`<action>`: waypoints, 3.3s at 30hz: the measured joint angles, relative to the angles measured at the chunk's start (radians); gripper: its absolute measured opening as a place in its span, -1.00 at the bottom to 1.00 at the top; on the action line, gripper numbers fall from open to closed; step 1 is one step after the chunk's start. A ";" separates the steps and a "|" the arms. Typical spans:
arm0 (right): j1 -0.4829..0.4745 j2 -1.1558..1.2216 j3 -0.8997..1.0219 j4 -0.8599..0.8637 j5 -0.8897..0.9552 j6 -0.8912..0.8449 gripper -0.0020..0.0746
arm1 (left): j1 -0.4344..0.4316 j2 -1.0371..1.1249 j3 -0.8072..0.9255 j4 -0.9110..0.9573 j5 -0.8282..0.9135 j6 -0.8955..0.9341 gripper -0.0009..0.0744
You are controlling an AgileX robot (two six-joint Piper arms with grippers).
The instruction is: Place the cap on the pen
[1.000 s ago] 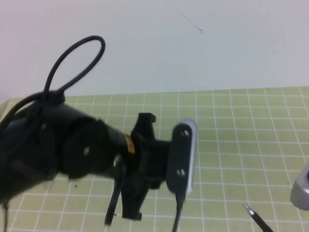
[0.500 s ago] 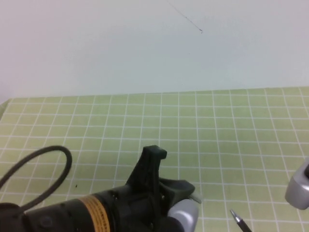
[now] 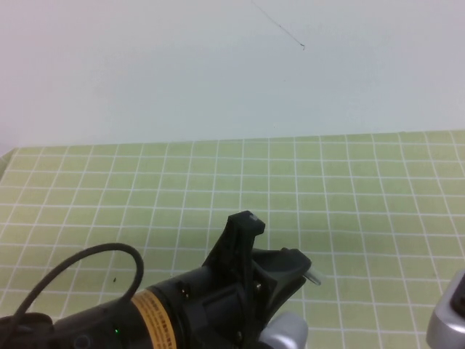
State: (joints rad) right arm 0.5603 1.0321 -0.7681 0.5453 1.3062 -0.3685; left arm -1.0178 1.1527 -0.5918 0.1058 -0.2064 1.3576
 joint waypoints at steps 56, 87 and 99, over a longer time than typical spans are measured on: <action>0.000 0.007 0.000 -0.015 -0.220 0.030 -0.96 | -0.178 0.070 0.000 0.248 0.051 -0.066 -0.98; 0.000 0.150 -0.002 0.005 -0.464 0.054 -0.96 | -0.175 0.036 0.000 -0.287 0.012 -0.261 -0.07; 0.000 0.271 -0.002 -0.071 -0.787 0.224 -0.96 | -0.054 -0.106 0.000 -0.796 0.008 -0.065 -0.97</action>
State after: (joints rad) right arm 0.5603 1.3033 -0.7699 0.4746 0.5192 -0.1444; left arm -1.0720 1.0467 -0.5918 -0.6907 -0.1987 1.2922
